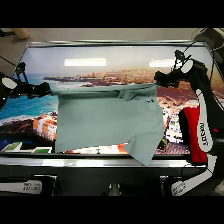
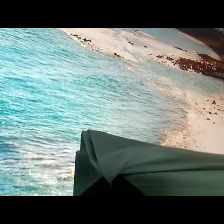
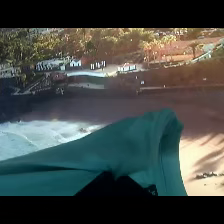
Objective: Fold the shirts.
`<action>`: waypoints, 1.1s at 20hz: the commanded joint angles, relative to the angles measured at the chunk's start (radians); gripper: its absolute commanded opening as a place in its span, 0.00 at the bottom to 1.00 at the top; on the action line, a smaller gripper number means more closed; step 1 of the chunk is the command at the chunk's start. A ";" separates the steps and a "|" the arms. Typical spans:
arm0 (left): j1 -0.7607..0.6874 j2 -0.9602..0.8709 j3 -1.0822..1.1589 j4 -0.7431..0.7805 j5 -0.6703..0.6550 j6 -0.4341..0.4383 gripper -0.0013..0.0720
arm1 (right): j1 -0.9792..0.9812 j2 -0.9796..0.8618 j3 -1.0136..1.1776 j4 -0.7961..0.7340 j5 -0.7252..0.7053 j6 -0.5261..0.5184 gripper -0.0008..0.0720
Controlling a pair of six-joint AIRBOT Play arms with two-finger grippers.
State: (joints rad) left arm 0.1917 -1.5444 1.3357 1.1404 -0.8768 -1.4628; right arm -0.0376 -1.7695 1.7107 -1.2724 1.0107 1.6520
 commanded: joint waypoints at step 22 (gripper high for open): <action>0.156 0.327 -0.576 0.053 -0.457 0.086 0.75 | -0.148 0.294 -0.547 -0.055 0.492 -0.089 0.68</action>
State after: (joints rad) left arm 0.3107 -1.3499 0.9886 1.1721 -1.3792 -1.4067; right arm -0.1467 -1.5921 1.3697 -1.3540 1.5593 1.6001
